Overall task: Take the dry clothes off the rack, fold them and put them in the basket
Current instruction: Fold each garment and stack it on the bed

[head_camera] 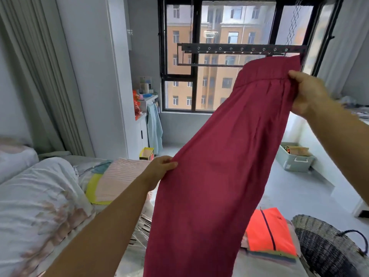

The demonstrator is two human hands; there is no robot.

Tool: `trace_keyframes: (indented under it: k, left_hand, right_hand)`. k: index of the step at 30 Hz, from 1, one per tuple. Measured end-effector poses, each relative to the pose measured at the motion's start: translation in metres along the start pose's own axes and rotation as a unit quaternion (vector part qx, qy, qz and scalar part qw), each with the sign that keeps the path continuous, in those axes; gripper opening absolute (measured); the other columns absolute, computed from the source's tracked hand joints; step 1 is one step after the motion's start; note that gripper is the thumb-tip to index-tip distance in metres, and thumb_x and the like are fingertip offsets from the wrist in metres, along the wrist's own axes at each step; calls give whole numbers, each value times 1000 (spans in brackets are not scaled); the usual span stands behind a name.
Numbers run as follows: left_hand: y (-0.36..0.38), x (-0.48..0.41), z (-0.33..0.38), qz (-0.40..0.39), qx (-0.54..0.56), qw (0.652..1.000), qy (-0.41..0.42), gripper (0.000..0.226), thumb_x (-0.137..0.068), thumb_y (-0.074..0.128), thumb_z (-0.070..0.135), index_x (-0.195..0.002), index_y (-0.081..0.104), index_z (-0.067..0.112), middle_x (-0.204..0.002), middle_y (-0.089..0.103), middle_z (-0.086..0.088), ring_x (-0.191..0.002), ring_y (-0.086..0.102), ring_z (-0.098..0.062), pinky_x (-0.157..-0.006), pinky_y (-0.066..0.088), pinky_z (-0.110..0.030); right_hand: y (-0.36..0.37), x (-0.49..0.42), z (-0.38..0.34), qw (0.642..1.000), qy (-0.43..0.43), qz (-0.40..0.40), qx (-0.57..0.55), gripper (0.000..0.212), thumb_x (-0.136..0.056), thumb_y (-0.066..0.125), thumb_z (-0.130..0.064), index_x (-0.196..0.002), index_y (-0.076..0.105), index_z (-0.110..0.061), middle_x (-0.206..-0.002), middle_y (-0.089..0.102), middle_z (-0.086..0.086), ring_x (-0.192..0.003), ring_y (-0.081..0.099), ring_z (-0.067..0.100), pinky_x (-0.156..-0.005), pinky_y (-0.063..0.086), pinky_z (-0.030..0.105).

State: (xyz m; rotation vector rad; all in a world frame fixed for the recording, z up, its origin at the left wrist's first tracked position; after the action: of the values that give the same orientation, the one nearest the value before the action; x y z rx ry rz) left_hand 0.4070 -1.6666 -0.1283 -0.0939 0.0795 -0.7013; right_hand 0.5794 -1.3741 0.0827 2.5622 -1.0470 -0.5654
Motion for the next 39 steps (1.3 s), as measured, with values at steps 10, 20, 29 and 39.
trace_keyframes:
  k: [10, 20, 29, 39]
  left_hand:
    - [-32, -48, -31, -144, 93, 984, -51, 47, -58, 86, 30, -93, 68, 5, -96, 70, -13, -85, 67, -21, -72, 53, -28]
    - [-59, -82, -46, -85, 41, 991, -95, 43, -67, 81, 22, -103, 67, 5, -105, 70, -15, -92, 67, -26, -78, 50, -31]
    - [-87, -154, 89, 128, -44, 985, 108, 20, -85, 65, 8, -102, 65, -2, -74, 60, -4, -63, 55, -12, -50, 44, -12]
    - [-65, -92, 153, 114, -54, 976, 179, 16, -83, 68, 16, -99, 67, 11, -81, 63, 2, -68, 59, -7, -58, 49, -12]
  right_hand:
    - [23, -43, 54, 999, 31, -6, 6, 18, -95, 46, -16, -101, 63, -13, -79, 74, 0, -86, 66, 16, -71, 52, 31]
    - [50, -59, 76, 999, 17, -7, 40, 17, -96, 45, -12, -101, 61, -15, -102, 64, 6, -89, 61, 18, -82, 50, 32]
    - [34, -87, 14, 994, -110, 11, -2, 36, -99, 37, -17, -135, 45, -19, -120, 64, -1, -100, 65, 14, -70, 56, 28]
    - [31, -48, -70, 985, -154, -61, -58, 43, -97, 39, -23, -139, 40, -17, -129, 60, 3, -110, 63, 19, -72, 57, 36]
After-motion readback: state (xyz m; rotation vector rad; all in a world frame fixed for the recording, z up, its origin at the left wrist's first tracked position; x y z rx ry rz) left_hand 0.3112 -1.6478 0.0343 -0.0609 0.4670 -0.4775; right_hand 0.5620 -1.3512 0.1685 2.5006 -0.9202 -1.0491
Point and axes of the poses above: each hand's wrist, its own x-axis away from the middle knuckle, its own y-axis out of the palm, z = x × y, the point moved 6 cm from there along -x, towards the middle knuckle
